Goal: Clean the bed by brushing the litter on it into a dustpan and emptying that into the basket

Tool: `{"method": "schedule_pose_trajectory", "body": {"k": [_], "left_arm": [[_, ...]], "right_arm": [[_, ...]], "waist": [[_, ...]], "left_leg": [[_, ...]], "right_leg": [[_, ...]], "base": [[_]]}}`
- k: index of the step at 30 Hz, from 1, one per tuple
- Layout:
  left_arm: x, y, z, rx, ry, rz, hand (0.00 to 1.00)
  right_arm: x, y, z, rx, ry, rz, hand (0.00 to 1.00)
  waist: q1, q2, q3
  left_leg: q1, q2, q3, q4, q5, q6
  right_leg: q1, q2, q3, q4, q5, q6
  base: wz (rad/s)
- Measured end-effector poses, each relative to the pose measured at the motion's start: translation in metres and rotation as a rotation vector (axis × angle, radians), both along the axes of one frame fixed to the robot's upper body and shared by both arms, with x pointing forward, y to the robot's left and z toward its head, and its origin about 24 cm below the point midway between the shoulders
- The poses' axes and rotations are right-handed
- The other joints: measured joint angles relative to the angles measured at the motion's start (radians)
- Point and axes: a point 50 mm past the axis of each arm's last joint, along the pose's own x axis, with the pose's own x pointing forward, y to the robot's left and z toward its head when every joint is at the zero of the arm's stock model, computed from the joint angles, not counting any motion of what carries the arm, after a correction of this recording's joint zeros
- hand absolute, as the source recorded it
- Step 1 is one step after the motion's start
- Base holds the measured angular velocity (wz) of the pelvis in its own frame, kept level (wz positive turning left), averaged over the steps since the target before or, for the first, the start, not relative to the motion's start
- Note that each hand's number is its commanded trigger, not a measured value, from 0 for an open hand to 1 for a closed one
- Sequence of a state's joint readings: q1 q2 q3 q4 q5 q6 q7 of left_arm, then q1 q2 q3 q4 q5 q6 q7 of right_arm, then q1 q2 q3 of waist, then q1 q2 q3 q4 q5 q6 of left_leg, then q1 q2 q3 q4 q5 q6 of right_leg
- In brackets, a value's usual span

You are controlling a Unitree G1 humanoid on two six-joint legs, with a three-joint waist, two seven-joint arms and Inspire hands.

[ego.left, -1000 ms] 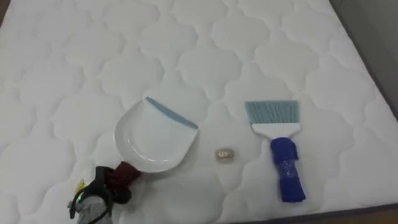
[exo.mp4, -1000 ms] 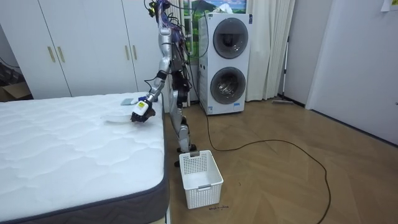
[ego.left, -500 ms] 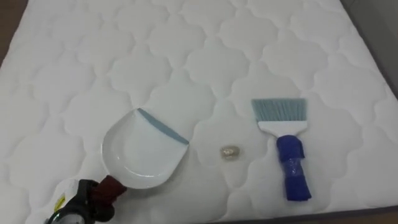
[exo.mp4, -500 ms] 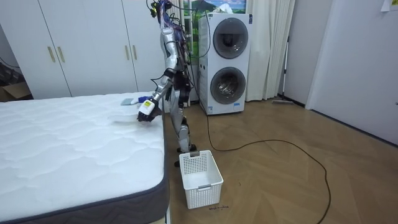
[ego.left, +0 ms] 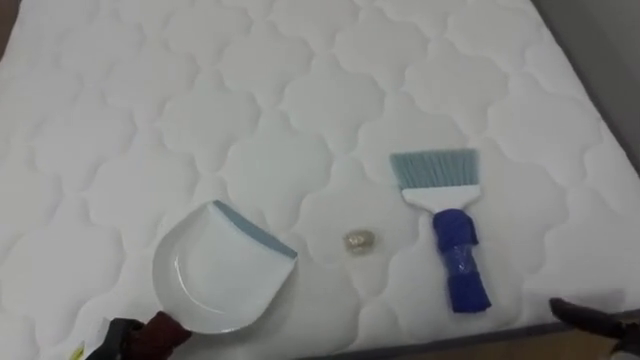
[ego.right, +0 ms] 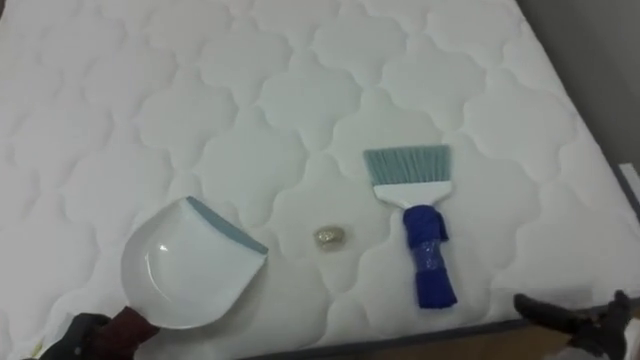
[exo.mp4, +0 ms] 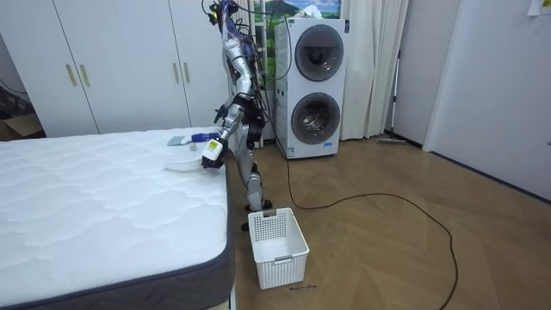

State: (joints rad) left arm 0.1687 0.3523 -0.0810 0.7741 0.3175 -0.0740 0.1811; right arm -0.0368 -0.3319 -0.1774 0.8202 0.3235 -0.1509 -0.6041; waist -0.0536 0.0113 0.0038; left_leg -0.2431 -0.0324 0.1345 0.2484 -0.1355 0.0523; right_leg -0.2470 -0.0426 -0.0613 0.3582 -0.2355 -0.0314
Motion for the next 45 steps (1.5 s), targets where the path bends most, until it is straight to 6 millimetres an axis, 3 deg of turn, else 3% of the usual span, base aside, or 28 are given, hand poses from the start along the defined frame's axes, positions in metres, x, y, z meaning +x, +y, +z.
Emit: {"method": "schedule_pose_trajectory", "body": {"k": [6,13,15,18,25,29,42,45], "left_arm": [[-0.001,-0.003,-0.002,-0.043,0.039,-0.035,1.00],[0.003,-0.009,-0.004,-0.079,0.062,-0.075,1.00],[0.005,-0.010,-0.005,-0.091,0.073,-0.080,1.00],[0.012,-0.013,-0.005,-0.096,0.072,-0.093,1.00],[0.025,-0.018,-0.002,-0.105,0.034,-0.114,1.00],[0.034,-0.022,0.001,-0.106,0.018,-0.139,1.00],[0.049,-0.031,-0.001,-0.127,0.013,-0.156,1.00],[0.049,-0.033,-0.002,-0.136,0.016,-0.158,1.00]], "right_arm": [[0.025,0.004,0.031,-0.262,-0.086,0.019,0.00],[0.047,0.012,0.050,-0.339,-0.181,-0.011,0.00],[0.052,0.016,0.054,-0.358,-0.205,0.017,0.00],[0.061,0.026,0.055,-0.370,-0.210,0.089,0.00],[0.067,0.042,0.049,-0.375,-0.184,0.218,0.00],[0.072,0.048,0.047,-0.357,-0.178,0.265,0.00],[0.086,0.085,0.032,-0.304,-0.102,0.534,0.00],[0.088,0.090,0.032,-0.296,-0.096,0.570,0.00]], "waist": [[0.007,0.006,-0.0016],[0.022,0.008,-0.0004],[0.036,0.013,0.0049],[0.045,0.021,0.0117],[0.063,0.025,0.0149],[0.078,0.037,0.0230],[0.117,0.045,0.0276],[0.123,0.047,0.0288]], "left_leg": [[-0.015,0.001,0.005,0.006,0.000,0.000],[-0.018,0.002,0.008,0.007,0.000,0.000],[-0.028,0.002,0.015,0.013,0.000,0.000],[-0.053,0.004,0.018,0.025,0.000,0.000],[-0.116,0.004,0.019,0.060,0.000,0.001],[-0.140,0.005,0.019,0.073,0.000,0.001],[-0.199,0.003,0.017,0.107,0.000,0.001],[-0.207,0.000,0.027,0.114,-0.007,0.011]], "right_leg": [[-0.015,0.001,-0.003,0.007,0.000,-0.001],[-0.021,0.000,0.005,0.017,0.000,0.000],[-0.036,-0.002,0.006,0.032,-0.001,-0.001],[-0.062,-0.002,0.006,0.042,-0.001,-0.001],[-0.125,-0.010,-0.002,0.077,-0.010,-0.006],[-0.142,-0.013,-0.007,0.081,-0.010,-0.005],[-0.200,-0.018,-0.007,0.119,-0.017,-0.006],[-0.220,-0.023,0.002,0.147,-0.026,-0.004]], "base": [[0.00],[-0.01],[-0.05],[0.00],[0.04],[0.05],[0.01],[-0.03]]}}
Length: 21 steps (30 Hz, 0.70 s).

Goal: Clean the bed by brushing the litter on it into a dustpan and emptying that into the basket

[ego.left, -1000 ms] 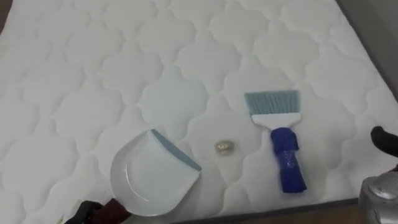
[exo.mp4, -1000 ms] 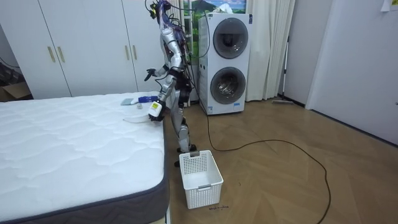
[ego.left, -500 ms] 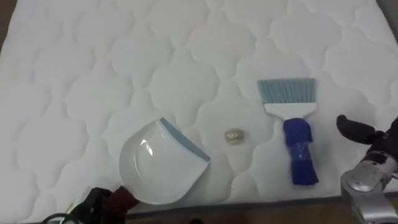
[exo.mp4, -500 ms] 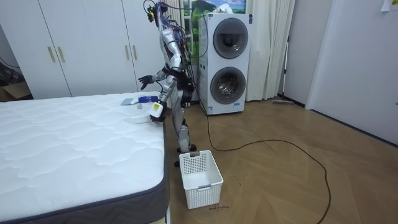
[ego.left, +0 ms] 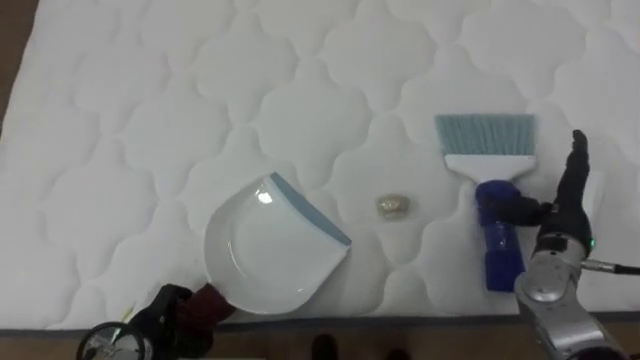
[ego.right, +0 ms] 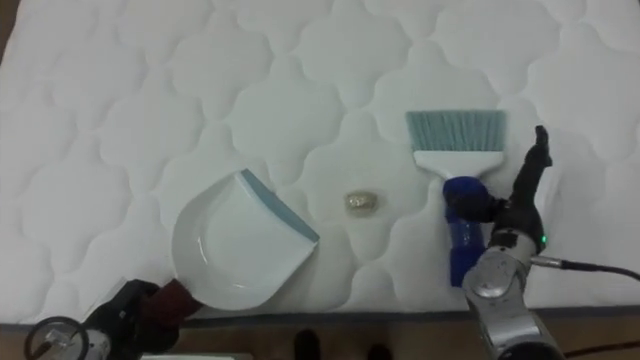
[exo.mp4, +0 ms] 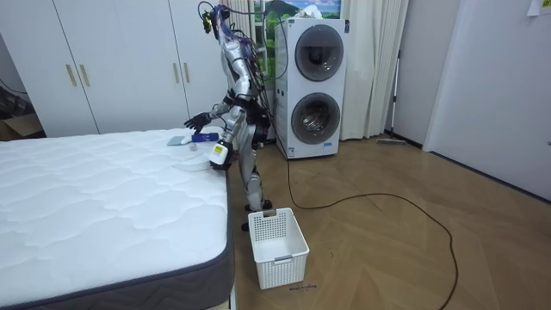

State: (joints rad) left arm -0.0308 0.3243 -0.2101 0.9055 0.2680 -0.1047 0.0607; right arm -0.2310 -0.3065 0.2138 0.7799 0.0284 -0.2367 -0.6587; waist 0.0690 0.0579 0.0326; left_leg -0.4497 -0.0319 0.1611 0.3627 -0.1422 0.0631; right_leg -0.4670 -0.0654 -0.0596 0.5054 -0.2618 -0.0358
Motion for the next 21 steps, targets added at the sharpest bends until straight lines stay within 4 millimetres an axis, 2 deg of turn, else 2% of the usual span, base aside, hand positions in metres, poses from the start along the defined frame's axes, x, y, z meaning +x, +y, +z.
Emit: {"method": "schedule_pose_trajectory", "body": {"k": [7,9,17,21], "left_arm": [[0.001,-0.003,-0.001,-0.011,-0.008,0.011,1.00],[-0.001,-0.006,-0.002,-0.025,-0.005,0.020,1.00],[-0.002,-0.007,-0.003,-0.028,0.001,0.028,1.00],[-0.003,-0.008,-0.004,-0.022,0.005,0.021,1.00]], "right_arm": [[0.004,0.004,-0.001,0.009,0.039,0.045,0.00],[0.005,0.005,-0.001,0.015,0.051,0.063,0.00],[0.009,0.007,0.000,0.027,0.063,0.102,0.00],[0.002,0.001,-0.011,0.019,0.123,0.078,0.00]], "waist": [[0.008,0.012,0.0041],[0.011,0.020,0.0006],[0.011,0.024,0.0004],[0.007,0.023,0.0001]], "left_leg": [[-0.035,0.000,0.004,0.019,-0.001,0.001],[-0.042,0.000,0.006,0.019,-0.001,0.001],[-0.046,0.001,0.018,0.021,-0.001,0.001],[-0.037,0.001,0.017,0.023,-0.001,0.001]], "right_leg": [[-0.044,-0.004,0.001,0.034,-0.005,-0.002],[-0.056,-0.004,0.002,0.041,-0.006,-0.003],[-0.067,-0.005,0.008,0.053,-0.010,-0.007],[-0.050,-0.006,0.001,0.045,-0.009,-0.007]], "base": [[0.00],[0.00],[-0.01],[0.04]]}}
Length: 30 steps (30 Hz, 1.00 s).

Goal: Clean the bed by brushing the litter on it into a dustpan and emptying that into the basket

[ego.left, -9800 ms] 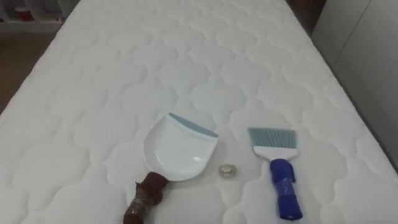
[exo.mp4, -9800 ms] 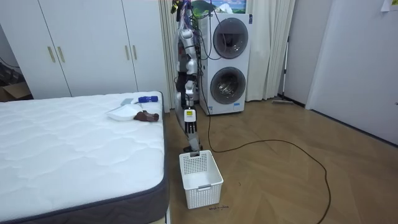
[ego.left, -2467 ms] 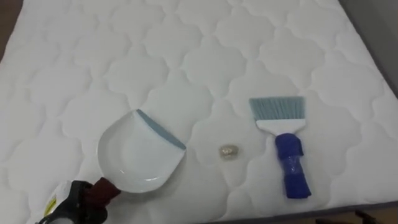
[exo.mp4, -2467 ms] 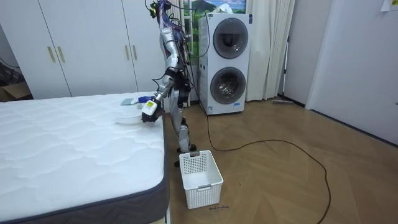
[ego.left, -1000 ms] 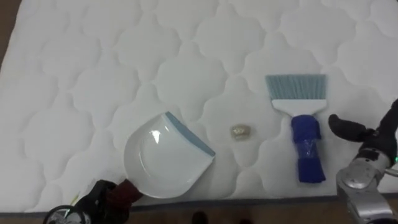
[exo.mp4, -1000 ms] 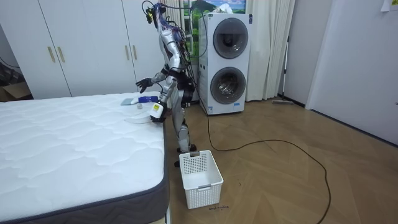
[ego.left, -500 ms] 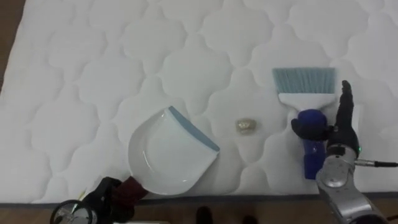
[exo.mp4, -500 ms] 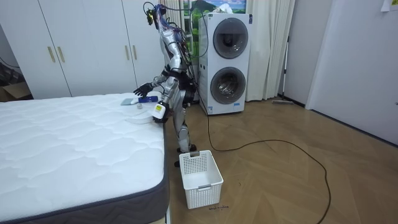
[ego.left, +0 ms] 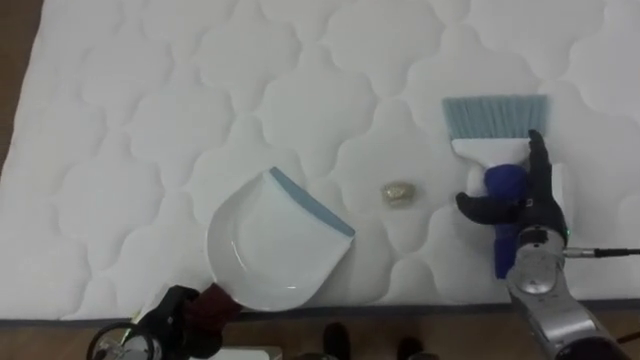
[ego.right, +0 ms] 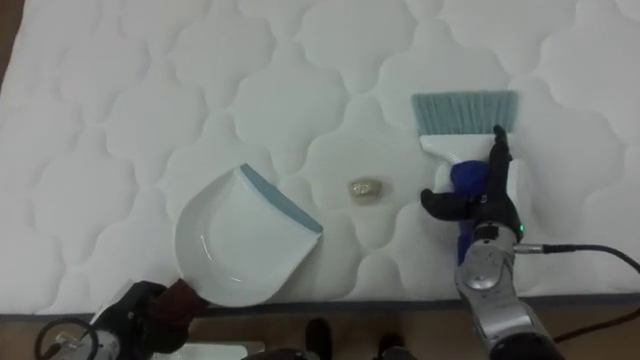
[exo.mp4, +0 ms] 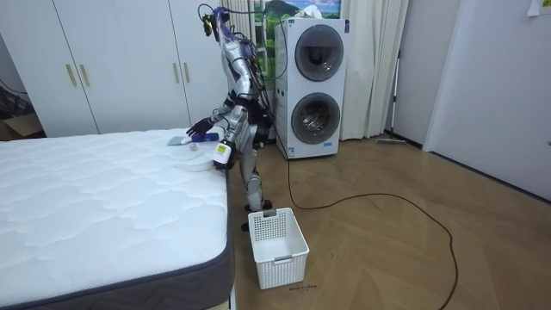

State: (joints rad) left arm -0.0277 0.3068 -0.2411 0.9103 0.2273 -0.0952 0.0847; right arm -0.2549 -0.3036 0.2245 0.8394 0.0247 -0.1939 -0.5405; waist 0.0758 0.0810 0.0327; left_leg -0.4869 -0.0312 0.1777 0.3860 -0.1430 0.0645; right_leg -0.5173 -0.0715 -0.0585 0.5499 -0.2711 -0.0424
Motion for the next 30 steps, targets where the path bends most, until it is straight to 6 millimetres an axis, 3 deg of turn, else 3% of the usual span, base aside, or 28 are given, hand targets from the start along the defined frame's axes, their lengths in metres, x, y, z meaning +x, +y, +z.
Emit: {"method": "schedule_pose_trajectory", "body": {"k": [7,9,16,17,18,19,20,30], "left_arm": [[-0.004,0.001,-0.003,0.004,0.022,0.008,1.00],[-0.005,0.000,-0.003,0.003,0.017,-0.002,1.00],[-0.006,-0.003,-0.004,0.012,0.005,-0.018,1.00],[-0.007,-0.004,-0.004,0.015,0.006,-0.021,1.00],[-0.009,-0.004,-0.005,0.015,0.009,-0.020,1.00],[-0.009,-0.004,-0.005,0.015,0.009,-0.020,1.00],[-0.009,-0.004,-0.005,0.015,0.010,-0.020,1.00],[-0.009,-0.005,-0.006,0.018,0.015,-0.027,1.00]], "right_arm": [[-0.012,-0.003,-0.016,-0.018,0.094,0.018,0.00],[-0.024,-0.009,-0.026,-0.031,0.139,0.010,0.00],[-0.036,-0.015,-0.035,-0.054,0.189,0.004,0.00],[-0.036,-0.016,-0.036,-0.053,0.196,0.004,0.13],[-0.037,-0.016,-0.036,-0.050,0.203,0.005,0.45],[-0.037,-0.016,-0.037,-0.049,0.205,0.005,0.95],[-0.038,-0.017,-0.037,-0.048,0.209,0.006,1.00],[-0.044,-0.042,-0.032,-0.125,0.235,-0.051,1.00]], "waist": [[-0.019,0.001,-0.0014],[-0.022,0.006,-0.0071],[-0.019,0.008,-0.0101],[-0.018,0.008,-0.0103],[-0.020,0.010,-0.0137],[-0.020,0.011,-0.0148],[-0.020,0.012,-0.0154],[-0.020,0.010,-0.0165]], "left_leg": [[0.026,0.002,-0.001,-0.010,0.000,0.000],[0.028,0.003,-0.021,-0.008,0.000,0.000],[0.035,0.002,-0.027,-0.011,0.000,0.000],[0.044,0.002,-0.028,-0.014,0.000,0.000],[0.048,0.002,-0.030,-0.016,0.000,0.000],[0.049,0.002,-0.031,-0.016,0.000,0.000],[0.050,0.002,-0.030,-0.017,0.000,0.000],[0.053,0.002,-0.033,-0.016,0.000,0.000]], "right_leg": [[0.033,0.003,-0.002,-0.019,0.002,0.002],[0.053,0.003,-0.025,-0.039,0.006,0.002],[0.072,0.003,-0.039,-0.056,0.010,0.005],[0.081,0.003,-0.041,-0.060,0.010,0.005],[0.089,0.003,-0.043,-0.064,0.010,0.005],[0.090,0.003,-0.043,-0.064,0.010,0.005],[0.091,0.003,-0.043,-0.064,0.010,0.005],[0.099,0.002,-0.049,-0.067,0.010,0.004]], "base": [[0.01],[0.22],[0.06],[0.05],[0.06],[0.05],[0.00],[0.01]]}}
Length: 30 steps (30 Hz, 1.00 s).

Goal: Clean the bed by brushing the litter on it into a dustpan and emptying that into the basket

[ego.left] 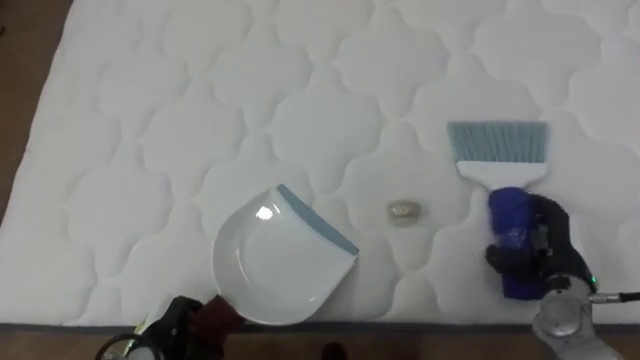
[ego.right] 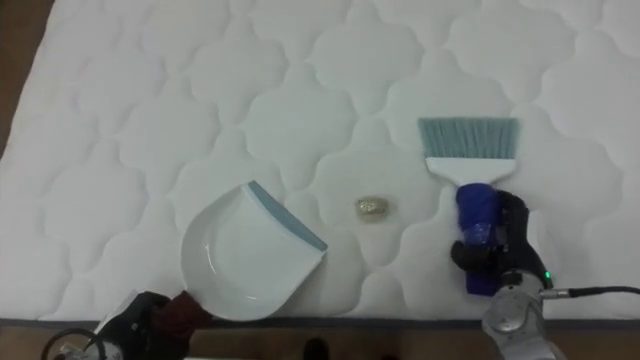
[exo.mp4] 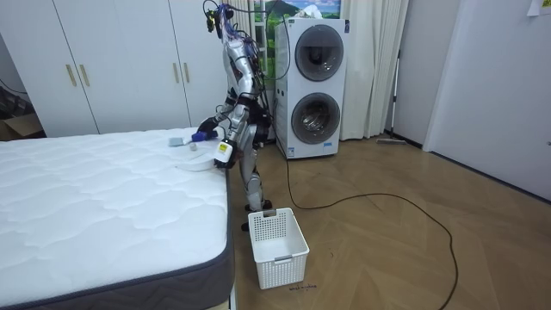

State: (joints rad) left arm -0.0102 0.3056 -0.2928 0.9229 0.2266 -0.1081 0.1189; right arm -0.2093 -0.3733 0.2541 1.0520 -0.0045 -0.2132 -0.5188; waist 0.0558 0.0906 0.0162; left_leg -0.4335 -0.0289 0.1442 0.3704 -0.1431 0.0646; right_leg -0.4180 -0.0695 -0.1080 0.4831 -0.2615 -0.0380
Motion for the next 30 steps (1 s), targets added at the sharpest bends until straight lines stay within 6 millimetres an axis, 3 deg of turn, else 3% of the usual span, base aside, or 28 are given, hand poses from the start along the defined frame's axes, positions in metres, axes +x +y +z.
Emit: {"method": "schedule_pose_trajectory", "body": {"k": [8,25,30], "left_arm": [[0.002,-0.001,0.000,0.007,0.002,-0.003,1.00],[0.007,0.002,0.003,0.024,-0.011,-0.003,1.00],[0.014,0.011,0.012,0.081,-0.040,-0.046,1.00]], "right_arm": [[-0.009,-0.009,-0.006,-0.031,0.076,-0.031,1.00],[-0.017,-0.010,-0.014,0.088,0.079,-0.166,1.00],[-0.013,-0.010,-0.012,0.054,0.099,-0.129,1.00]], "waist": [[0.003,-0.004,0.0029],[-0.007,-0.014,0.0091],[-0.017,-0.030,0.0078]], "left_leg": [[-0.005,0.000,0.001,0.003,0.000,0.000],[-0.011,0.001,0.008,0.007,0.000,0.000],[-0.018,0.000,0.006,0.007,0.000,0.000]], "right_leg": [[0.000,-0.001,-0.005,-0.002,-0.002,0.000],[-0.006,-0.003,-0.005,0.001,-0.003,0.000],[-0.017,-0.005,-0.005,0.007,-0.003,0.000]], "base": [[0.01],[0.00],[0.00]]}}
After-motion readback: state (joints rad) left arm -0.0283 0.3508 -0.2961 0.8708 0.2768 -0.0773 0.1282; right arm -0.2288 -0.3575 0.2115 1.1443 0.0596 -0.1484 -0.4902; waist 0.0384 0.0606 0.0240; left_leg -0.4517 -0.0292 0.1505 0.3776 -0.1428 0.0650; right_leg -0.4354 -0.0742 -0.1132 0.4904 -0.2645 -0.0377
